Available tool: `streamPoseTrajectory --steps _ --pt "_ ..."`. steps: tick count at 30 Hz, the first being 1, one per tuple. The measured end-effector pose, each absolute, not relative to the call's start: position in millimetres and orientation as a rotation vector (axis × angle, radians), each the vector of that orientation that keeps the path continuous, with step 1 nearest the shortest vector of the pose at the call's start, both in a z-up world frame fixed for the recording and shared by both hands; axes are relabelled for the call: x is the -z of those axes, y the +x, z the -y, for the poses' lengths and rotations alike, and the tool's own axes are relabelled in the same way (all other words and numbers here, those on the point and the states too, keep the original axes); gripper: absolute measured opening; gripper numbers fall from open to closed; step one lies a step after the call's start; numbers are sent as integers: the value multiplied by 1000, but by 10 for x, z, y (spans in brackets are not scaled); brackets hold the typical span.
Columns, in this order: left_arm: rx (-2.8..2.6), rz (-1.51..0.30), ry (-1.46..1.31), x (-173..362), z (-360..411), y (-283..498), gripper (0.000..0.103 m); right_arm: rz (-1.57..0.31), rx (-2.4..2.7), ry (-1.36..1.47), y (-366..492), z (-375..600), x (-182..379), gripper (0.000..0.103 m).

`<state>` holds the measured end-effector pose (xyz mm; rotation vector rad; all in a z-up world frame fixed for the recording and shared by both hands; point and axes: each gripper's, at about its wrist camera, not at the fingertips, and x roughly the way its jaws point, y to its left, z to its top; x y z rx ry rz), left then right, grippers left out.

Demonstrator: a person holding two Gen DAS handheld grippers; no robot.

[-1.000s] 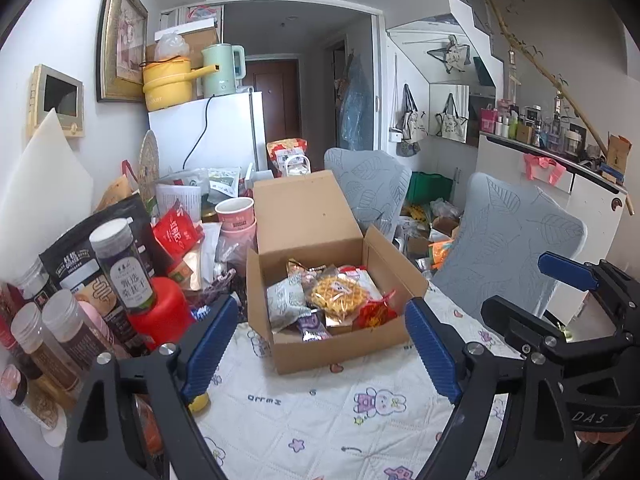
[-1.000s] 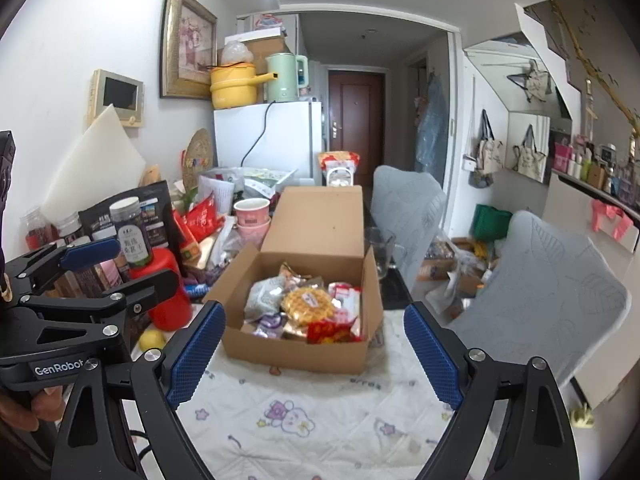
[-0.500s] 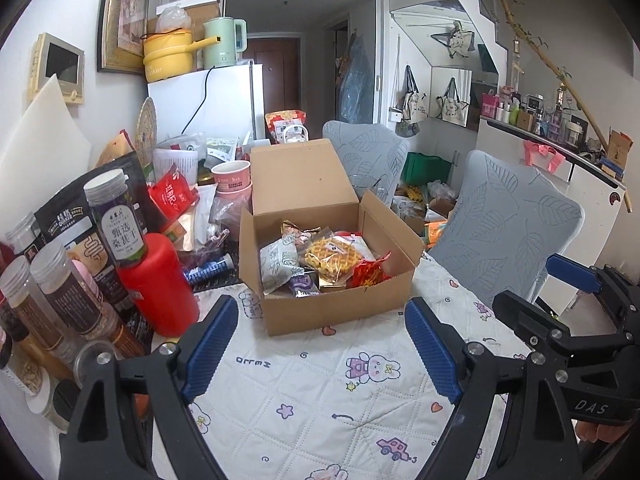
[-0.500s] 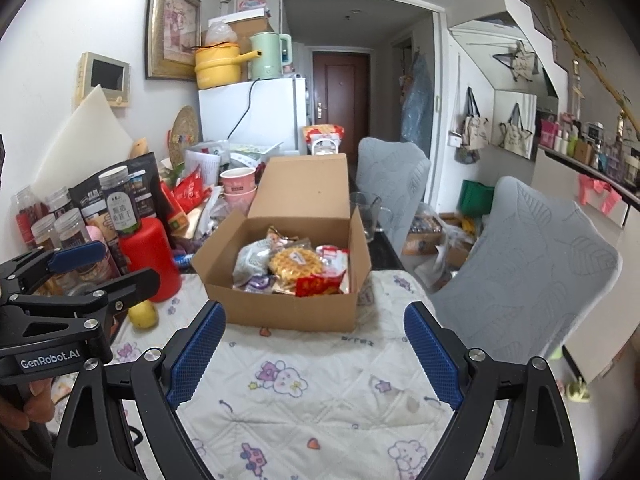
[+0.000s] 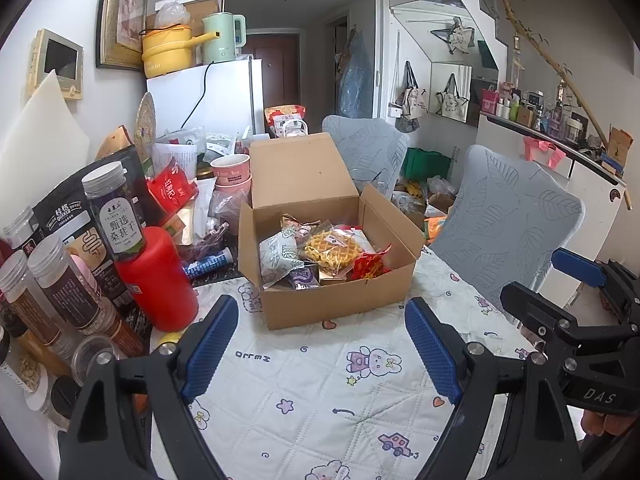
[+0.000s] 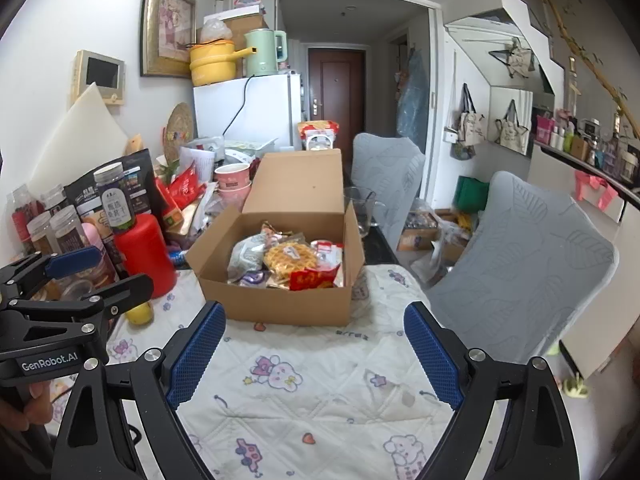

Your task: Organize snacks

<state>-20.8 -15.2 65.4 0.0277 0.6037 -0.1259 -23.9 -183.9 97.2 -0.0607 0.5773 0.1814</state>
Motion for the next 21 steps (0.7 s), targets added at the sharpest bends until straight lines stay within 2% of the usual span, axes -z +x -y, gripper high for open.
streamPoseTrajectory --steps 21 --pt "135 -628 42 -626 199 -161 86 -577 -163 -71 -245 1911 -987 92"
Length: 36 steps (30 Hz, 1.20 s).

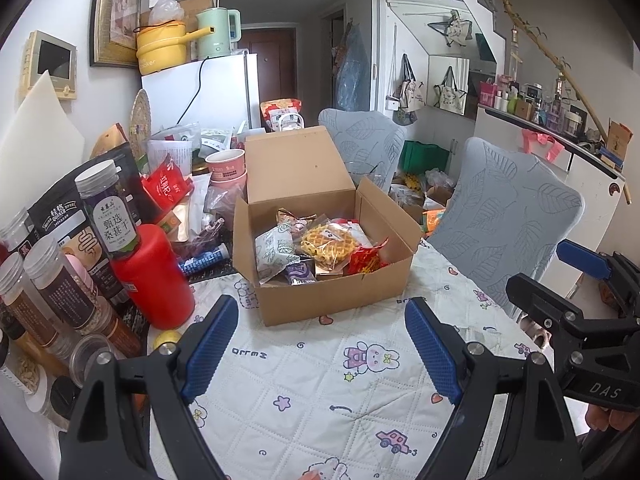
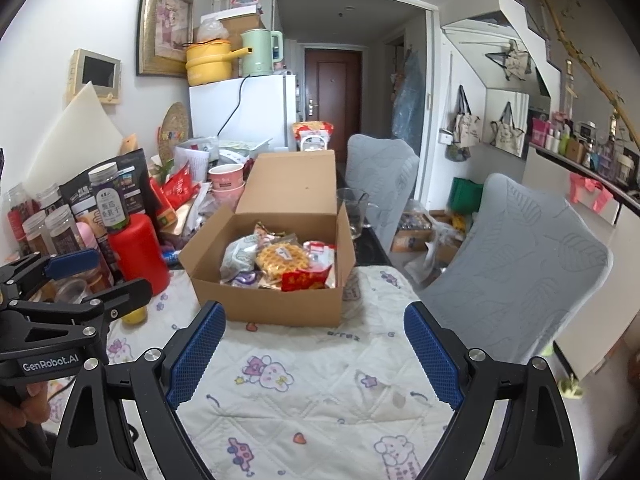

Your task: Organize snacks

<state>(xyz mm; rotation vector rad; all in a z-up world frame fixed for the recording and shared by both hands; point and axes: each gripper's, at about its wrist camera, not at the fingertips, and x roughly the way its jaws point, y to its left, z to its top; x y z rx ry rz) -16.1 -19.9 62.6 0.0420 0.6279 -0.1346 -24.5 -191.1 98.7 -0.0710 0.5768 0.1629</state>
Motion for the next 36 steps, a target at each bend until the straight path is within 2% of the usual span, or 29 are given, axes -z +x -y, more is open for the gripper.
streamPoseTrajectory --steps 36 --pt "149 -641 42 -605 191 -127 86 -608 -157 -74 -202 1946 -887 92"
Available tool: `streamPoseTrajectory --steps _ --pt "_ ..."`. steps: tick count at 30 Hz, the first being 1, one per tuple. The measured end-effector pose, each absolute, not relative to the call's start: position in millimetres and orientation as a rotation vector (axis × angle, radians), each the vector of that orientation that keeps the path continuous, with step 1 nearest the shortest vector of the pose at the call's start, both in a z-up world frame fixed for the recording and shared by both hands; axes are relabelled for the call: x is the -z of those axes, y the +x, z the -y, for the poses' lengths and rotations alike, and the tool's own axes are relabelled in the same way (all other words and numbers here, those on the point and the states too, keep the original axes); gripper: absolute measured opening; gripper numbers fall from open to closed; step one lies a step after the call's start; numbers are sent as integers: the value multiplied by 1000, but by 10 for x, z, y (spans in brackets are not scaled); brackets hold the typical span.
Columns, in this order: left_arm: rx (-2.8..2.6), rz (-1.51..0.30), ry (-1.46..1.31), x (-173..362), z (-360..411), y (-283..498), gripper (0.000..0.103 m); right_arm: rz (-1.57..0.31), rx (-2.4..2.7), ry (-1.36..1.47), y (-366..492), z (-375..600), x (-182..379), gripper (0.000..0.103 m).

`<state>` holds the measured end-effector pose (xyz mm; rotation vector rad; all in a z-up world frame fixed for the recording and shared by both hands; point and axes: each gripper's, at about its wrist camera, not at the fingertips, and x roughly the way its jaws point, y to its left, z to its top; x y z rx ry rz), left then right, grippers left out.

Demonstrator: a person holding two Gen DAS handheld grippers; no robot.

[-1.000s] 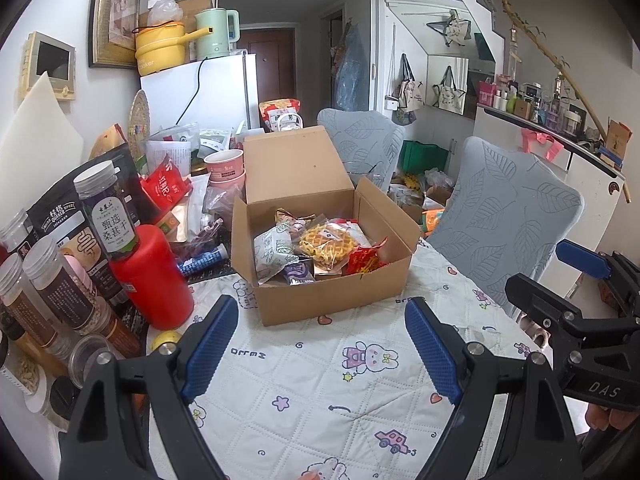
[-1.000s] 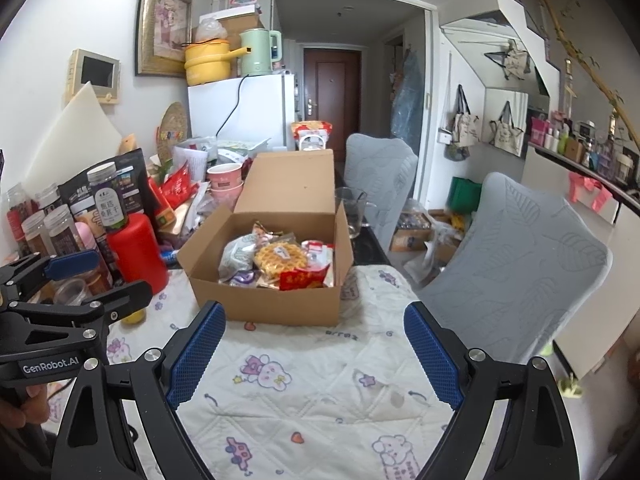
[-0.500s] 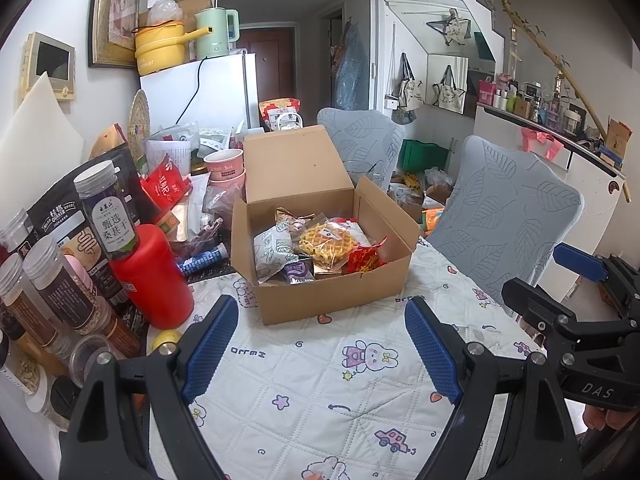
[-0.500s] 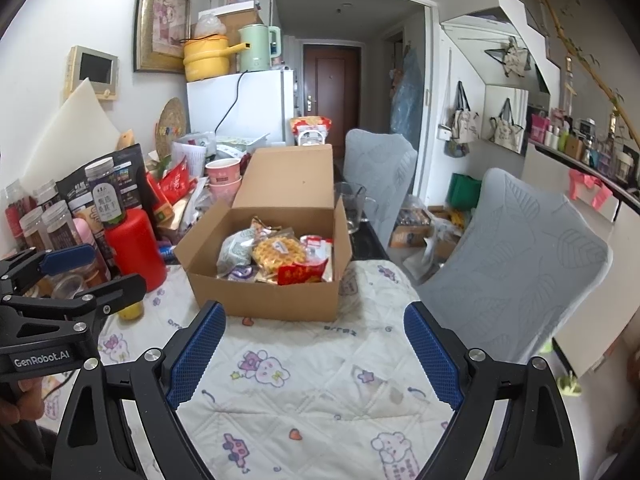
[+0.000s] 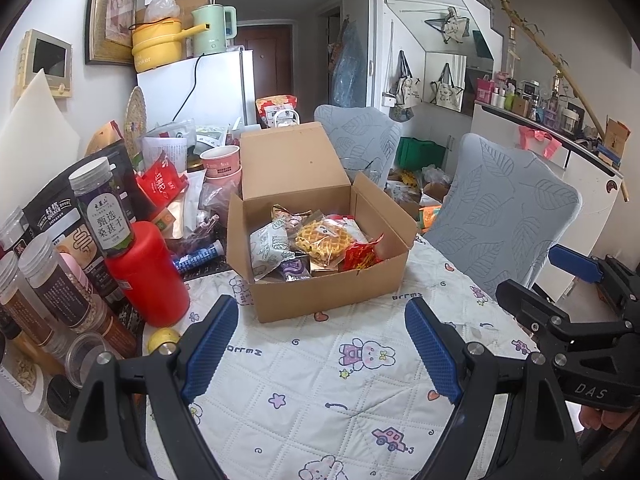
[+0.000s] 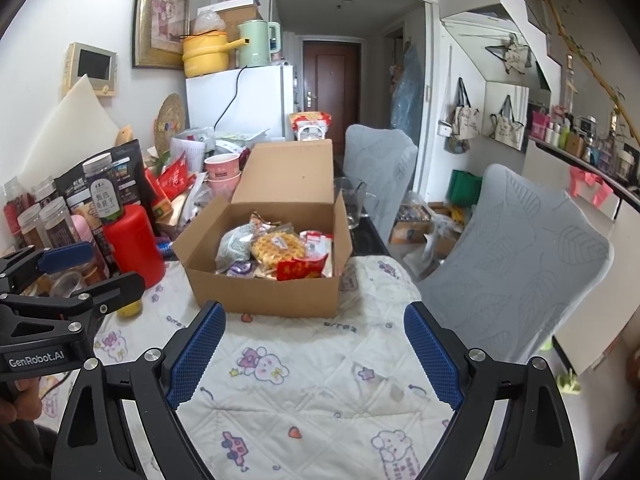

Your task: Organize snacks

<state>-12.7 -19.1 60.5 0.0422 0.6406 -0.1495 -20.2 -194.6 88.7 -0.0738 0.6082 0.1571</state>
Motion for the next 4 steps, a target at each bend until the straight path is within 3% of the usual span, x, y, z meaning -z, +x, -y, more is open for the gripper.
streamPoseTrajectory --steps 4 --pt "154 -641 43 -591 189 -126 86 -613 -157 -71 -191 1950 -868 92"
